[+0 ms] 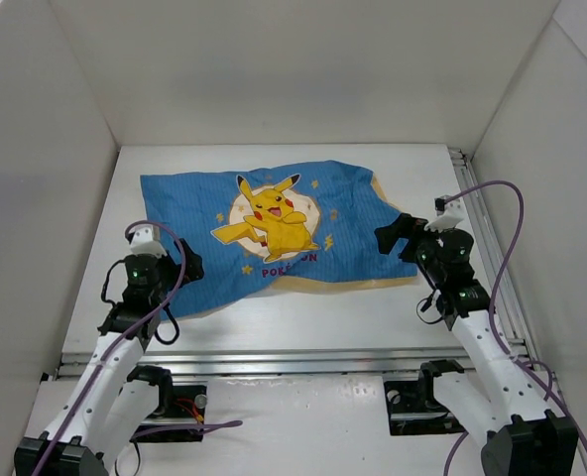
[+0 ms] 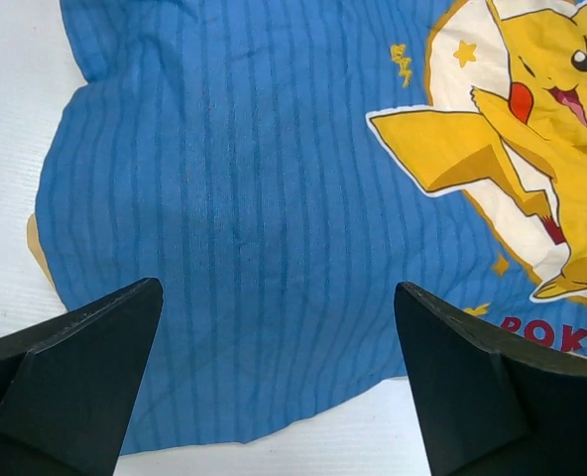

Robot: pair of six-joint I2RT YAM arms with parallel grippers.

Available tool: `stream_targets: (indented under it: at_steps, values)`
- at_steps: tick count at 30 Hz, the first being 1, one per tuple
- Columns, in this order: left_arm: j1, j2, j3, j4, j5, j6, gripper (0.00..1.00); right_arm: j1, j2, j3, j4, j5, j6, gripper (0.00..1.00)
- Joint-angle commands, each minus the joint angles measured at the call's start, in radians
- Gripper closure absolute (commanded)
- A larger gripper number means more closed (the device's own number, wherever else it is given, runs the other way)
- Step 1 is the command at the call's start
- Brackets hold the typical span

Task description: Put the pillow into the pillowcase

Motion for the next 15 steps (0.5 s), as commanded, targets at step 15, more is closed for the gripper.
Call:
stream_targets:
  at_steps: [15]
  values:
    - [0.005,-0.085,0.036,-0.103,-0.135,-0.065,0.0,0.011,0.106,0.05,0.107,-0.024,0.024,0.02]
